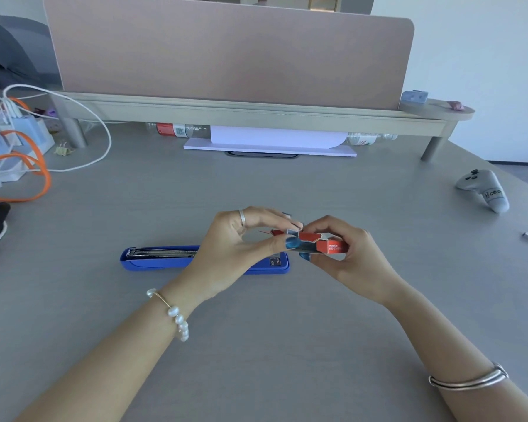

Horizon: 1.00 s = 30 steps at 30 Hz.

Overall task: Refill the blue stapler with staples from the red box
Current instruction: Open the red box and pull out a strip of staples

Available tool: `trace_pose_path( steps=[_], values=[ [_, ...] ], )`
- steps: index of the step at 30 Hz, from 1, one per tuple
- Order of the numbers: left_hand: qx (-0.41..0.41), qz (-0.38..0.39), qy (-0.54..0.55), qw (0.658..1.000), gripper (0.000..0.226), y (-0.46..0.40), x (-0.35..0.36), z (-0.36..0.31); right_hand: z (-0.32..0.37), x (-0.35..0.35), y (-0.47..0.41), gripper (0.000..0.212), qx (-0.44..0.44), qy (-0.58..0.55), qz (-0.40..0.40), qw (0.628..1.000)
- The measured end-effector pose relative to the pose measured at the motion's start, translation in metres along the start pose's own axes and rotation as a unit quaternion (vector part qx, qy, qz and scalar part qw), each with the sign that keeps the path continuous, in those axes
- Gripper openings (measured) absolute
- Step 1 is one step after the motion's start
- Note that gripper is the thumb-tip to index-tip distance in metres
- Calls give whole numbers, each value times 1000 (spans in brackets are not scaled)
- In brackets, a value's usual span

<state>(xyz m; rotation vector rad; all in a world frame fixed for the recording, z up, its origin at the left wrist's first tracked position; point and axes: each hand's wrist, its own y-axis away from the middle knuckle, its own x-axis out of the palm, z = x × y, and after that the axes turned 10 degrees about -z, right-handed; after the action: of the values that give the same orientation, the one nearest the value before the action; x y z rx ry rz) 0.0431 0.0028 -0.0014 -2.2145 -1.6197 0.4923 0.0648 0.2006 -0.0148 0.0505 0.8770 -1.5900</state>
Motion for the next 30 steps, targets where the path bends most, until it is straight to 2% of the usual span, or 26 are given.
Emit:
trace_pose_path(
  steps=[4, 8, 11, 13, 15, 18, 20, 26, 30],
  values=[
    [28, -7, -37, 999, 12, 2, 4, 4, 2, -1, 1, 33, 5, -14, 3, 1000],
    [20, -11, 11, 1000, 10, 2, 4, -2, 0, 0, 0, 29, 7, -17, 5, 1000],
    [-4, -60, 29, 998, 11, -1, 3, -7, -4, -1, 0, 26, 5, 0, 3, 1000],
    [6, -101, -21, 995, 12, -1, 2, -7, -5, -1, -1, 25, 8, 11, 3, 1000],
    [38, -112, -122, 985, 18, -1, 0, -2, -4, 0, 0, 24, 14, 5, 7, 1000],
    [85, -83, -237, 964, 26, -1, -2, 6, 0, 1, 1, 24, 18, -15, 21, 1000],
    [84, -56, -274, 957, 33, 0, -2, 8, 1, 1, 2, 24, 18, -22, 28, 999],
    [16, 4, -281, 960, 33, 3, 3, 11, 1, 2, 2, 25, 18, -20, 35, 999],
    [29, 62, -274, 959, 24, 4, 0, 7, 1, 3, 1, 26, 20, -19, 39, 999]
  ],
)
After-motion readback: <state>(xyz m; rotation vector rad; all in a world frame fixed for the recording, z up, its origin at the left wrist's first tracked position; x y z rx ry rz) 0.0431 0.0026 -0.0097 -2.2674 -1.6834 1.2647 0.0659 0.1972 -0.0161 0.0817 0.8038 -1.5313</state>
